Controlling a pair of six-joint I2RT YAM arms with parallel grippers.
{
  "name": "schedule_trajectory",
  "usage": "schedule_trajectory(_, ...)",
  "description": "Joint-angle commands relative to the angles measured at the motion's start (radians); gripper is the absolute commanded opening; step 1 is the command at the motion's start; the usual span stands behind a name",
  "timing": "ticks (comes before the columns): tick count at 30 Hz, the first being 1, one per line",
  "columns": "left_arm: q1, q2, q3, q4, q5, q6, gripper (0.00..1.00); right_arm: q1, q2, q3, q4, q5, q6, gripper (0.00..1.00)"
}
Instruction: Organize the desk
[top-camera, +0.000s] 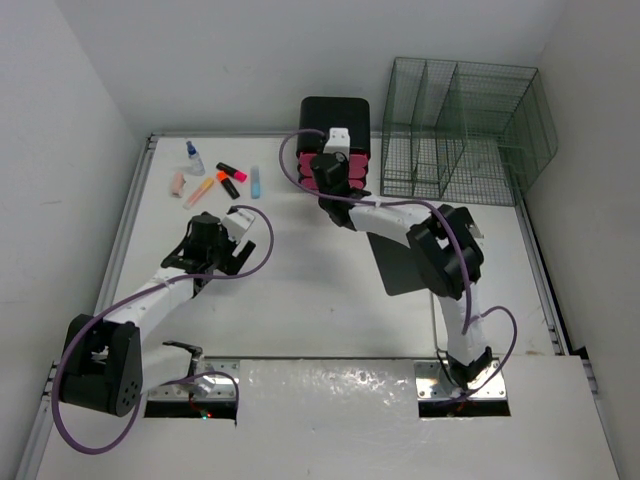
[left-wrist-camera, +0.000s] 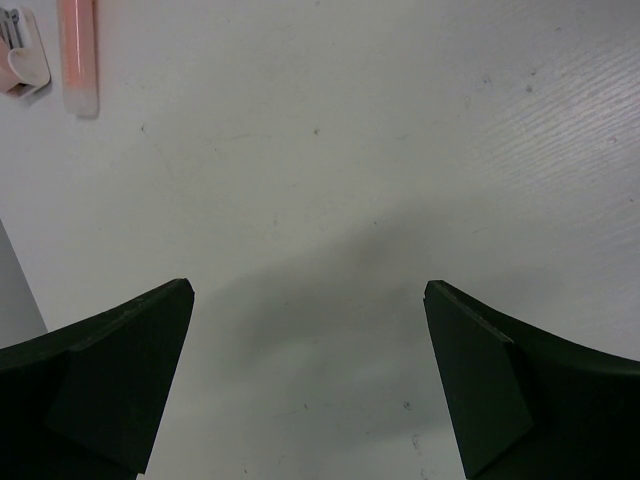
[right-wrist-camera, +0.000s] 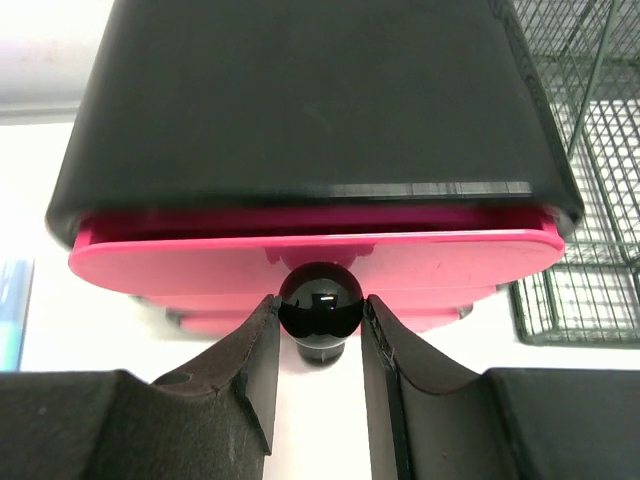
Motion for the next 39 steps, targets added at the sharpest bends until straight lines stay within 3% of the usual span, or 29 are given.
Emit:
schedule_trajectory(1, -0.011, -0.013, 0.015, 0.022, -0.006, 0.009, 1.00, 0.026, -0.103, -0.104, 0.042, 0.009, 0.005, 0.00)
schedule_trajectory(10, -0.009, -0.004, 0.015, 0.025, -0.012, 0.010, 0.99, 0.091, -0.264, -0.350, 0.151, 0.026, -0.016, 0.00)
schedule_trajectory(17, -0.005, 0.008, 0.017, 0.025, -0.017, 0.010, 1.00, 0.121, -0.319, -0.427, 0.162, 0.010, -0.006, 0.01)
schedule_trajectory(18, -0.005, 0.013, 0.018, 0.025, -0.017, 0.010, 1.00, 0.121, -0.321, -0.427, 0.162, 0.006, -0.013, 0.06)
schedule_trajectory(19, -0.003, 0.020, 0.020, 0.023, -0.012, 0.010, 1.00, 0.121, -0.321, -0.423, 0.161, -0.011, -0.024, 0.25)
schedule_trajectory(23, 0.011, 0.045, 0.029, 0.015, -0.011, 0.010, 0.99, 0.121, -0.341, -0.416, 0.116, -0.046, -0.041, 0.60)
schedule_trajectory(26, 0.032, 0.062, 0.057, -0.004, -0.011, 0.003, 1.00, 0.121, -0.378, -0.447, 0.107, -0.098, -0.036, 0.74)
schedule_trajectory(30, 0.054, 0.079, 0.133, -0.064, 0.001, -0.016, 1.00, 0.122, -0.436, -0.476, 0.055, -0.155, -0.062, 0.90)
schedule_trajectory(39, 0.054, 0.285, 0.518, -0.282, 0.146, -0.091, 0.99, 0.118, -0.629, -0.583, -0.070, -0.263, -0.143, 0.96)
